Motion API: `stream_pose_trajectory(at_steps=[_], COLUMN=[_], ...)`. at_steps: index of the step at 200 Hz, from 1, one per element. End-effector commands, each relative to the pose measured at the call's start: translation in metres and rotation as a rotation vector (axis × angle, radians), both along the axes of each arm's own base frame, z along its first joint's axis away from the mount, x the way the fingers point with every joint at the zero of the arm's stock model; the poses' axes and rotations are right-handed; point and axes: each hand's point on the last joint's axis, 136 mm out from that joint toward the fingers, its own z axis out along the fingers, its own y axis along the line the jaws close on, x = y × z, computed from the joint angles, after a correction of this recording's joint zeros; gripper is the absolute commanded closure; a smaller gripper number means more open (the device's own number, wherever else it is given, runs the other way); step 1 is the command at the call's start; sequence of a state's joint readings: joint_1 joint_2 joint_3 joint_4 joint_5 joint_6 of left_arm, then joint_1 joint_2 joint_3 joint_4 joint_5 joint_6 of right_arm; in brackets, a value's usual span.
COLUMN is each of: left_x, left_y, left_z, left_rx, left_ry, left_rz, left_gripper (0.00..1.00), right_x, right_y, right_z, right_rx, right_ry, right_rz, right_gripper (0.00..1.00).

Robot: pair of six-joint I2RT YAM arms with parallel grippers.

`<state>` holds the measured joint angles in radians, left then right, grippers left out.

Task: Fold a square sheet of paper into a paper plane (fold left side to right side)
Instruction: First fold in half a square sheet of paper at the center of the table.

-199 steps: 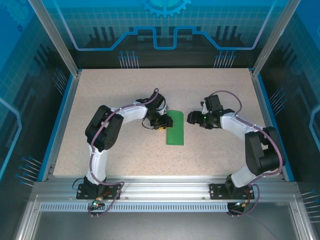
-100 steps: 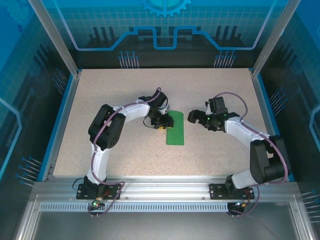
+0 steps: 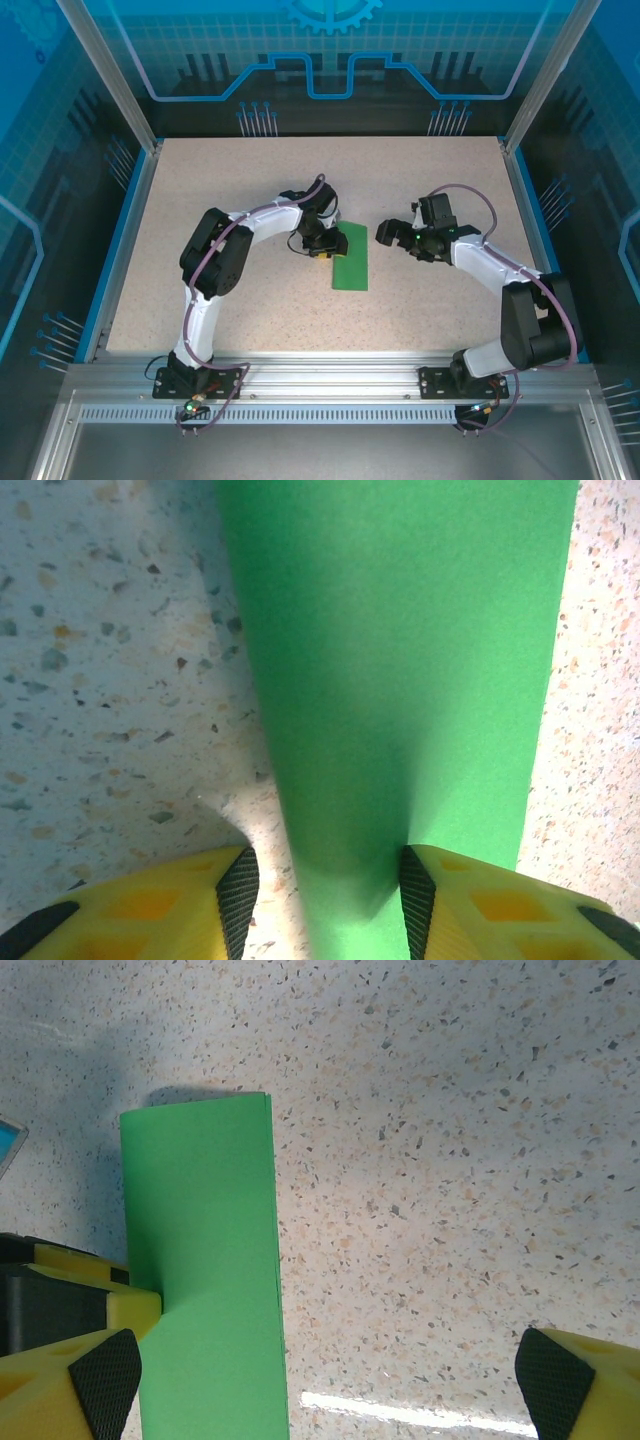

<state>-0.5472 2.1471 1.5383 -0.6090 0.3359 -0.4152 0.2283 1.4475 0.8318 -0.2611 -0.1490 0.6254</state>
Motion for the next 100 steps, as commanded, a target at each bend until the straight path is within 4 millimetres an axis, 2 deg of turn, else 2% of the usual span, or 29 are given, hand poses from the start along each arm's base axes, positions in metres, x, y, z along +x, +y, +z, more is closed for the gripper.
stream_pose_trajectory(at_steps=[1,100], left_x=[-0.0244,-0.0259], left_y=[-0.0034,-0.0057], left_z=[-0.0369,-0.0404], left_rx=[0.065,0.075], left_ry=[0.083,0.097], left_rz=[-0.056,-0.067], left_gripper=[0.54,0.53], right_x=[-0.0011,-0.002], right_y=[-0.0045,-0.0035], right_z=[0.0038,0.003], right_rx=[0.01,0.014], right_ry=[-0.006,-0.002], right_rz=[-0.013,-0.009], right_gripper=[0.0,0.0])
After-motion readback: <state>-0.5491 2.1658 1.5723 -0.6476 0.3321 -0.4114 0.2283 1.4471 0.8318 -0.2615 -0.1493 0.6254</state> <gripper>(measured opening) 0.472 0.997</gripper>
